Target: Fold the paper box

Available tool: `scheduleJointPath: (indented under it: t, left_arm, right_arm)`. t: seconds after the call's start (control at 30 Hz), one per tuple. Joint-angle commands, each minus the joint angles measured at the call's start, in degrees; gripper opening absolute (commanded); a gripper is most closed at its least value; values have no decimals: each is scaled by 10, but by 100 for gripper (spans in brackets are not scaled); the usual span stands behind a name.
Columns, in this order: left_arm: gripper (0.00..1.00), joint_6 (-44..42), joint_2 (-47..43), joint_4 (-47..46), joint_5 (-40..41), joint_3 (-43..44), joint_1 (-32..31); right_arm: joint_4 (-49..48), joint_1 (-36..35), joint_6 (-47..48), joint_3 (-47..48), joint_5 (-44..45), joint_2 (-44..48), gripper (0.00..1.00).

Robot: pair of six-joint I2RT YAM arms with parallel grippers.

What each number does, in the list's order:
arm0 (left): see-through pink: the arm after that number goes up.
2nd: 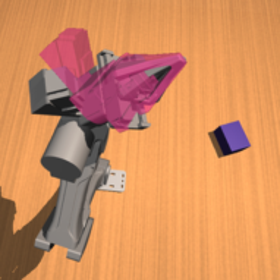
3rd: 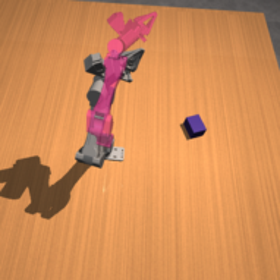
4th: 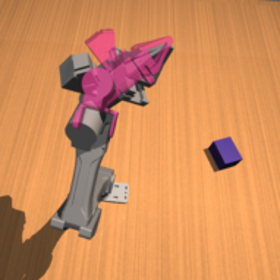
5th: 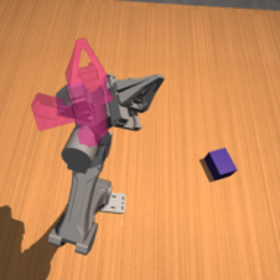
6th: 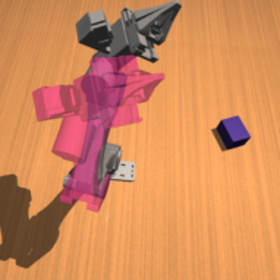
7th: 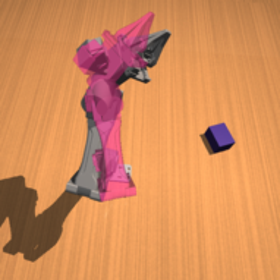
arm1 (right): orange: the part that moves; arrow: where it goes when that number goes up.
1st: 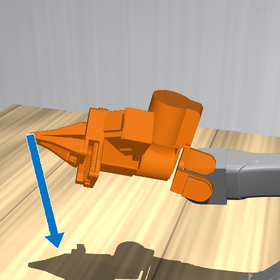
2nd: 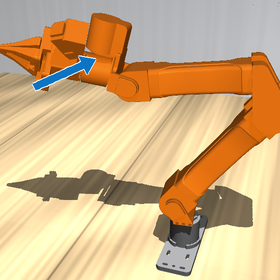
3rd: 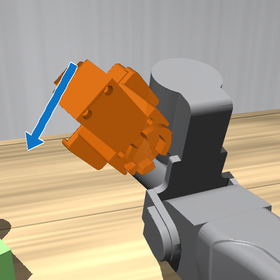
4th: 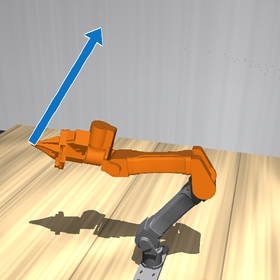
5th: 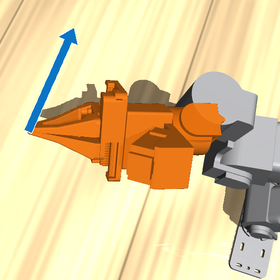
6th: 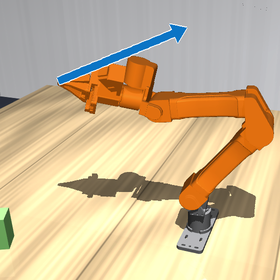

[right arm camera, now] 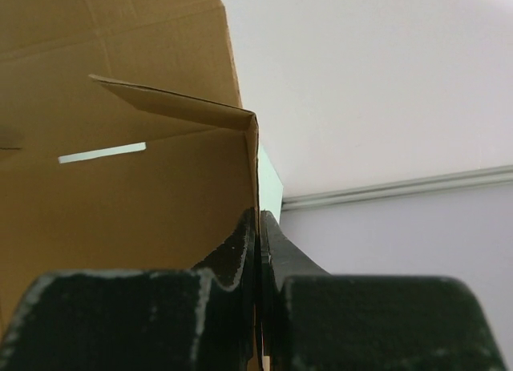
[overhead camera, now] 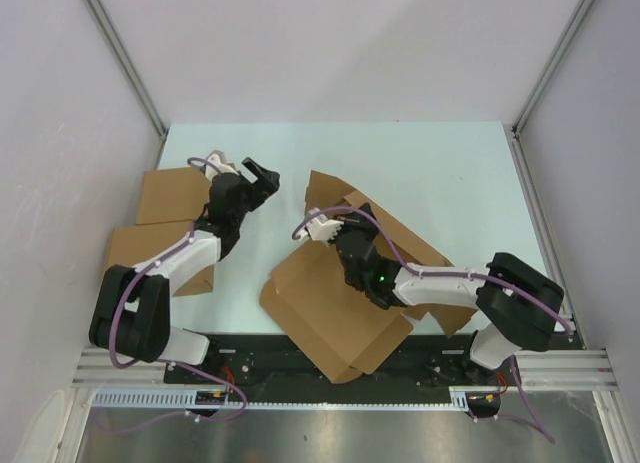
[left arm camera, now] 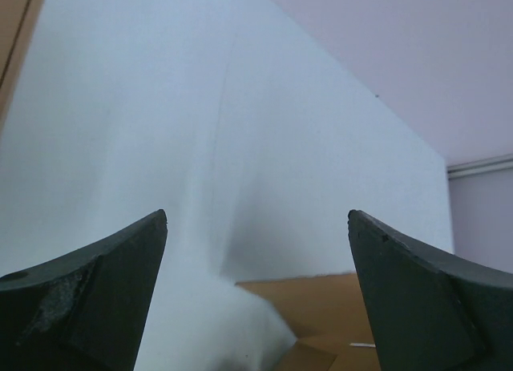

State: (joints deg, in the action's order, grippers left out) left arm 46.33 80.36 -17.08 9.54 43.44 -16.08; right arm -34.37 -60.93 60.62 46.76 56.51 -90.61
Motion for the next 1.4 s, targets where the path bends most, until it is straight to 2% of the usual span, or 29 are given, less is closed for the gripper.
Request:
scheduleJointPath:
  t: [0.0,0.13,0.23,0.27,0.37,0.47,0.53,0.67,0.87,1.2,1.37]
  left_arm:
    - [100,38,16,-119,-118,-13,36]
    - [100,66,72,-158,-221,0,50]
    - [98,98,102,-289,-275,-33,49]
    - [97,112,110,-378,-283,-46,48]
    - [88,164,160,-505,-317,-71,47]
    - [79,189,185,-565,-317,-90,35]
    - [78,180,175,-567,-306,-99,28]
    - [77,145,150,-514,-312,-98,12]
    - [75,113,104,-458,-312,-110,-18]
    - [75,106,26,-412,-318,-148,-58]
    - [80,49,-61,-319,-251,-179,-58]
  right_arm:
    - [-143,-27,28,-56,0,49,0]
    - [-120,-37,12,-73,-10,84,0]
    - [-98,-36,-3,-73,-18,106,0]
    - [-98,-37,-5,-76,-19,111,0]
    - [-63,-36,-34,-83,-33,133,0]
    - [-46,-34,-47,-89,-40,126,0]
    - [-56,-35,-38,-89,-30,103,0]
    - [-86,-35,-28,-87,-25,83,0]
    - [-80,-35,-38,-77,-24,59,0]
    - [-90,-43,-60,-77,-11,47,0]
    - [-79,-44,-73,-74,-13,56,0]
